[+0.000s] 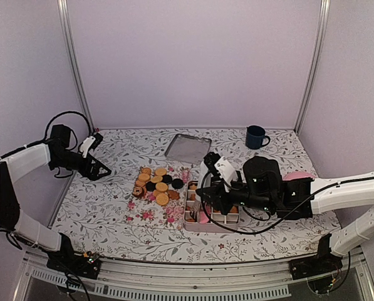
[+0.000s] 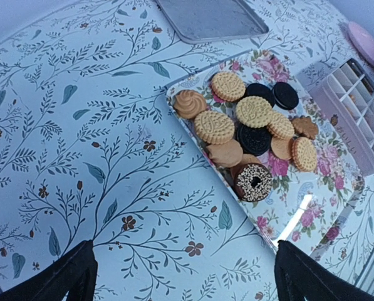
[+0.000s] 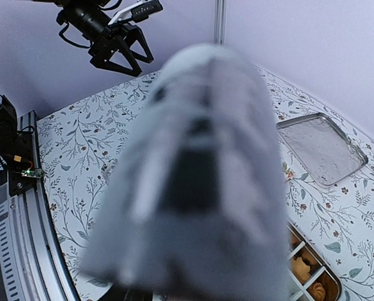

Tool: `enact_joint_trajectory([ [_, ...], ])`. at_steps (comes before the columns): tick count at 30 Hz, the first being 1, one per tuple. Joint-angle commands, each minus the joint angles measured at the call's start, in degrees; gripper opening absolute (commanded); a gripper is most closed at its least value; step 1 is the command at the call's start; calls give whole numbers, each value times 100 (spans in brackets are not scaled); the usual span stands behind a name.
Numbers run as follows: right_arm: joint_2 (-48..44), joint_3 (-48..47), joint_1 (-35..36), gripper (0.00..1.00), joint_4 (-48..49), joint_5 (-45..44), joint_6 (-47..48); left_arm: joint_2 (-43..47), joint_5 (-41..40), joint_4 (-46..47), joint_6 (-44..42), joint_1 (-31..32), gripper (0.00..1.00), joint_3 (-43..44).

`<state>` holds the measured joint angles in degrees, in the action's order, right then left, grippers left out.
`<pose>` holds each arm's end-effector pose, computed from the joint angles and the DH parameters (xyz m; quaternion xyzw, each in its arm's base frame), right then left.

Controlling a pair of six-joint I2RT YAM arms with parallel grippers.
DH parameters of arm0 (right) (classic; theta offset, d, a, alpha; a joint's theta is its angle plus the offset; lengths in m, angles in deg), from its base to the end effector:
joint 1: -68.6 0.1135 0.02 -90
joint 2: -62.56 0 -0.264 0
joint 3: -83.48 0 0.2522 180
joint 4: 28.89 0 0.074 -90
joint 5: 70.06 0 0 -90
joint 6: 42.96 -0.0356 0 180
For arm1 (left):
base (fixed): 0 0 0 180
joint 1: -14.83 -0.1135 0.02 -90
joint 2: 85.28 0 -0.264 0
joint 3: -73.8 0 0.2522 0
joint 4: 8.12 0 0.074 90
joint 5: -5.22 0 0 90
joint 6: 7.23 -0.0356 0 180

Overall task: Pack the cookies
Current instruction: Place the fake cookies in the empty pocket of the box, then pick up the fake cookies from the plate.

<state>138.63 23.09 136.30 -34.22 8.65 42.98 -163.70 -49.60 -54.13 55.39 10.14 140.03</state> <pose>0.1206 0.2758 0.2625 -0.3851 0.7263 0.2646 0.5042 0.2686 0.0015 0.2313 0.2615 0.8826 -0.2072 0.3313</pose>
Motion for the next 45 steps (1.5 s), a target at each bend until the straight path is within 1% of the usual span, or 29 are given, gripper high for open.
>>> enact_joint_trajectory([
  [1, -172, 15, -31, 44, 52, -116, -61, -26, 53, -73, -58, 65, 99, -52],
  [6, -193, -92, -36, 47, 0, -170, 29, -10, 50, -106, -84, 73, 99, -35],
  [13, -236, -282, -31, 46, -24, -210, 178, 8, 86, -159, -125, 73, 99, -6],
  [17, -80, -603, -78, 45, 84, -152, 337, 41, 86, -182, -153, 73, 99, -17],
  [19, 85, -819, -142, 45, 177, -33, 604, 35, 71, -200, -163, 73, 99, -17],
  [25, 909, -1521, -402, 45, 632, 501, 879, 26, 59, -258, -206, 72, 99, -18],
  [32, 2293, -2513, -787, 43, 1065, 1135, 1009, 4, 84, -317, -285, 63, 99, -17],
  [39, 3464, -3341, -1027, 41, 1262, 1266, 1082, -5, 115, -351, -316, 56, 99, -17],
  [45, 3917, -3509, -1089, 41, 1341, 1316, 1022, 36, 73, -396, -365, 56, 99, -26],
])
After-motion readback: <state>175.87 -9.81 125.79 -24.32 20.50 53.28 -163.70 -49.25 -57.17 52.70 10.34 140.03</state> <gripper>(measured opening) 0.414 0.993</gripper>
